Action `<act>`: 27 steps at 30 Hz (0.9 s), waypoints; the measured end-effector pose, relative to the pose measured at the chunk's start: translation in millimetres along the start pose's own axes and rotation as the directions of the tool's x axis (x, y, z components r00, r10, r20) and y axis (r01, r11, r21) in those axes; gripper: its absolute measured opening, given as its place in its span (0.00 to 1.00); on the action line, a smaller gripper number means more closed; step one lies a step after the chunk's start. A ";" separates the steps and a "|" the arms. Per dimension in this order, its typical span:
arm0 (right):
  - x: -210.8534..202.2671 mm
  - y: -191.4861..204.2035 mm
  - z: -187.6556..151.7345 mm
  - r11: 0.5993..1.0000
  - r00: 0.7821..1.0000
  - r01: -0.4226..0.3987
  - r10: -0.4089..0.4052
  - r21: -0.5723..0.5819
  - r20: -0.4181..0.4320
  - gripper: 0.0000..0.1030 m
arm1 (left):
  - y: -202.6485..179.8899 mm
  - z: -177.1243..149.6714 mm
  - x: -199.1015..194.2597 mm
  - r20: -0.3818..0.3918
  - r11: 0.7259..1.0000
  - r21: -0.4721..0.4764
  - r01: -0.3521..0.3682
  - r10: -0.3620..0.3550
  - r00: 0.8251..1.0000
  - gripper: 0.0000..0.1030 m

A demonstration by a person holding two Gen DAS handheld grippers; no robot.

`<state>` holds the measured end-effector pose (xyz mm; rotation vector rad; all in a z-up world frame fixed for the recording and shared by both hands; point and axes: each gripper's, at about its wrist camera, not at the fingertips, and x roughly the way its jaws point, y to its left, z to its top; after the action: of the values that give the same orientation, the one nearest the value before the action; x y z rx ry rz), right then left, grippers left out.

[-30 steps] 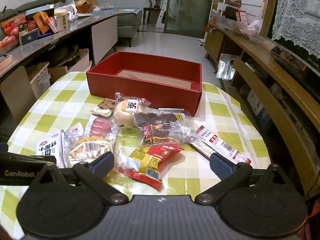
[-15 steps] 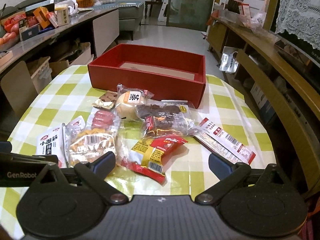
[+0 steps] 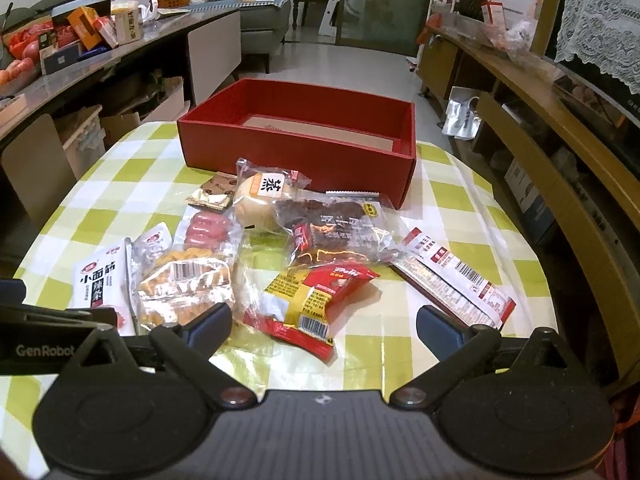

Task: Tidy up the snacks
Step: 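Move both tools toward the snack pile on the table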

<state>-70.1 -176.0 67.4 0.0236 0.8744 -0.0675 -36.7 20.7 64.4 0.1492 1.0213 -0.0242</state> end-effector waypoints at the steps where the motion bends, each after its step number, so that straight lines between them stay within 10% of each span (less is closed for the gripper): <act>1: 0.2 0.2 0.0 1.000 1.000 0.000 0.000 -0.002 -0.001 1.00 | 0.1 -0.3 0.9 -0.002 1.000 0.000 0.000 0.000 1.000 0.92; 27: 5.7 1.8 -2.8 1.000 0.999 -0.020 0.019 -0.010 -0.030 0.98 | -5.5 1.2 12.9 -0.028 1.000 0.018 -0.003 0.004 1.000 0.88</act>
<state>-68.4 -174.4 61.3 0.0235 0.9040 -0.0446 -29.4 15.8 53.4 0.1682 1.0490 -0.0283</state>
